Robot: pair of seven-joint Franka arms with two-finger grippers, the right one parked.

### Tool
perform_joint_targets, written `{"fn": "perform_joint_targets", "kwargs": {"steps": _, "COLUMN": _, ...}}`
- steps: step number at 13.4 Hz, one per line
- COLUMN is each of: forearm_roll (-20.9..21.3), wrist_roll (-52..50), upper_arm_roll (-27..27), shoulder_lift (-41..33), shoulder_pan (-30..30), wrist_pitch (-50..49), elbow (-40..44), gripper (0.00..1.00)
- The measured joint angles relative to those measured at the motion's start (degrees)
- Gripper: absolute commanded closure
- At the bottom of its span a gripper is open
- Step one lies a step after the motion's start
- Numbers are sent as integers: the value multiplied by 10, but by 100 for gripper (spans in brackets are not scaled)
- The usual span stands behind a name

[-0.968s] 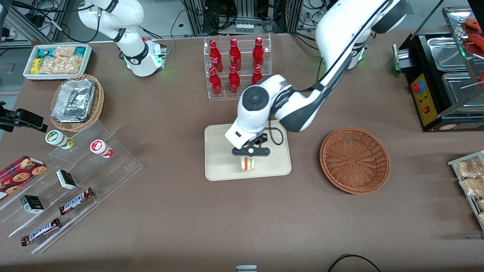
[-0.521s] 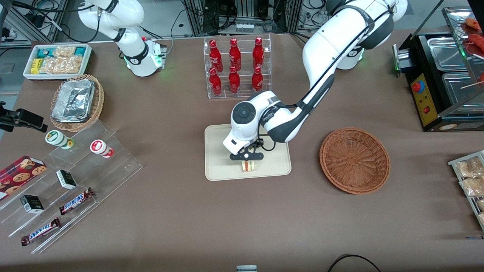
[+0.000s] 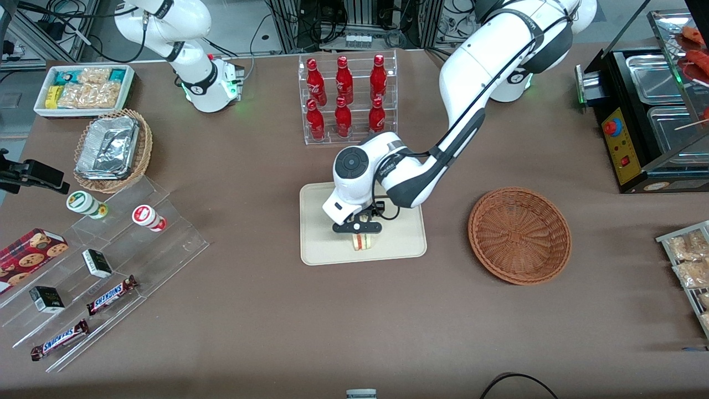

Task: Place sandwich from basket to tray

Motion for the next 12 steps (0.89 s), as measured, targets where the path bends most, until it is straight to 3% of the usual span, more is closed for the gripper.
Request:
{"fn": "perform_joint_targets", "kwargs": {"steps": 5, "forearm_roll": -30, "wrist_roll": -12, "upper_arm_roll": 2, "shoulder_lift": -146, "shoulder_pan": 32, "wrist_pitch": -139, "elbow": 26, "gripper": 0}}
{"fn": "perform_joint_targets", "kwargs": {"steps": 10, "forearm_roll": -78, "wrist_roll": 5, "upper_arm_roll": 4, "shoulder_lift": -288, "shoulder_pan": 133, "wrist_pitch": -281, "elbow": 18, "gripper": 0}}
{"fn": "perform_joint_targets", "kwargs": {"steps": 12, "forearm_roll": -112, "wrist_roll": 82, "upper_arm_roll": 5, "shoulder_lift": -330, "shoulder_pan": 191, "wrist_pitch": -316, "elbow": 13, "gripper": 0}}
